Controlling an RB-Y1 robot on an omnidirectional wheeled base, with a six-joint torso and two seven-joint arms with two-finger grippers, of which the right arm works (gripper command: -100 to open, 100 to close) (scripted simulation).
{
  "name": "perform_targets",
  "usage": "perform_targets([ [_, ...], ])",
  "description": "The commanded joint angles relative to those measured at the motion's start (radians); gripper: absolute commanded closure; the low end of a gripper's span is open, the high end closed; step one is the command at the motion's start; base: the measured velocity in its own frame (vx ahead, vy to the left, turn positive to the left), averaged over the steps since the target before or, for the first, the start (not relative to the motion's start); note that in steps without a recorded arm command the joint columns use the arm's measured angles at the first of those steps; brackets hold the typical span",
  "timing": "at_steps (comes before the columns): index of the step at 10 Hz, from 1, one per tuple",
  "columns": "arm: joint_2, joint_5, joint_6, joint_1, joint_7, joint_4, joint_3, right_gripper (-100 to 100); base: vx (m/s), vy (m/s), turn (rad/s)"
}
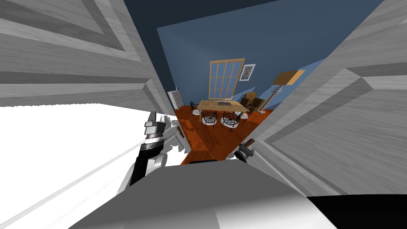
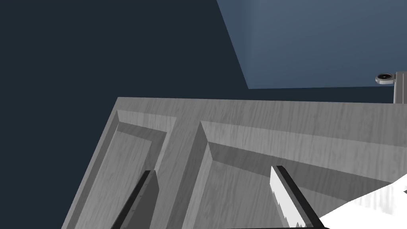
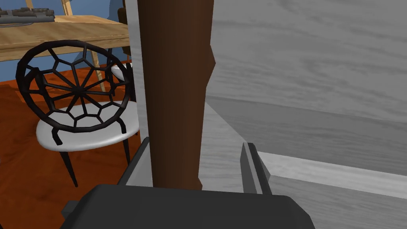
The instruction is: Push the door open
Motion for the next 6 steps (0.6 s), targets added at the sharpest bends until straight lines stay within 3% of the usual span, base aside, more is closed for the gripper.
perform_targets([
  [1,0.000,-0.013,-0.026,0.005,0.004,0.005,-0.026,100,0.188,-0.031,-0.091],
  [4,0.035,-0.029,-0.036,0.004,0.014,0.004,-0.043,100,0.204,0.008,-0.092],
  [5,0.022,-0.023,-0.036,-0.007,-0.003,0.028,-0.034,100,0.081,0.015,-0.037],
  [6,-0.008,-0.039,-0.042,-0.003,0.003,0.026,-0.052,100,0.092,-0.057,-0.040],
])
